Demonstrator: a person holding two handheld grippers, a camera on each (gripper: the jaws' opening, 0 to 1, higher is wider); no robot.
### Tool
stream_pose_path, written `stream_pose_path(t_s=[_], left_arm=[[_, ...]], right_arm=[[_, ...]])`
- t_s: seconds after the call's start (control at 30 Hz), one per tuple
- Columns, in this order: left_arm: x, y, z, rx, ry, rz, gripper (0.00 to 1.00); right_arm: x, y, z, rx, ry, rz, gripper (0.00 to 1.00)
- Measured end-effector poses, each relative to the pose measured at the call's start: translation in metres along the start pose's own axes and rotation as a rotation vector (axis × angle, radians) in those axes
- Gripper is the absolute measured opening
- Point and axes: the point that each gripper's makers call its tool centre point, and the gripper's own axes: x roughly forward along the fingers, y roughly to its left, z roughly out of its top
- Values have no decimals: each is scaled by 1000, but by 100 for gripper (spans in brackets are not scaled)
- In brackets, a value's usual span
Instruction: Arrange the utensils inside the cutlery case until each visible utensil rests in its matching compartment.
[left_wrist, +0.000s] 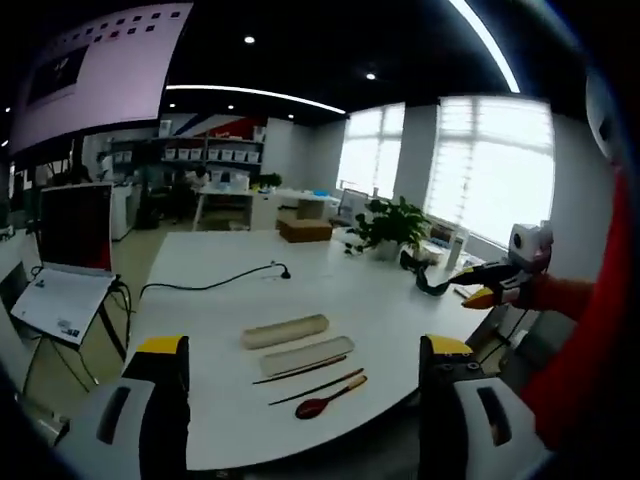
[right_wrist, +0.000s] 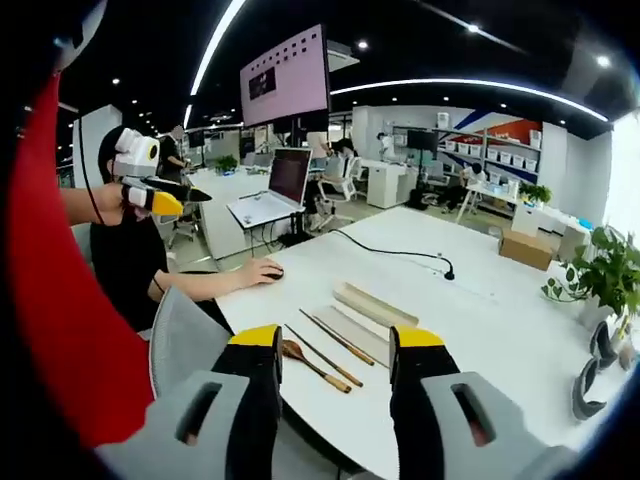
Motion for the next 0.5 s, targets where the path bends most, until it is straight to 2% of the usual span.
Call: stream_pose_path(t_s=[0.17, 0.33, 0.43, 0.5], left_arm=[[-1, 4, -5, 7, 31, 3, 92], [0, 6, -13, -12, 65, 4, 92], [-2, 8, -14, 5, 53, 6, 93], [-5, 12, -14, 1, 35, 27, 93]], right_arm=[[2, 3, -4, 2, 10, 8, 38], [7, 3, -3, 10, 1, 7, 36], [13, 5, 0, 33, -16, 21, 34], [19, 12, -3, 21, 22, 63, 34]])
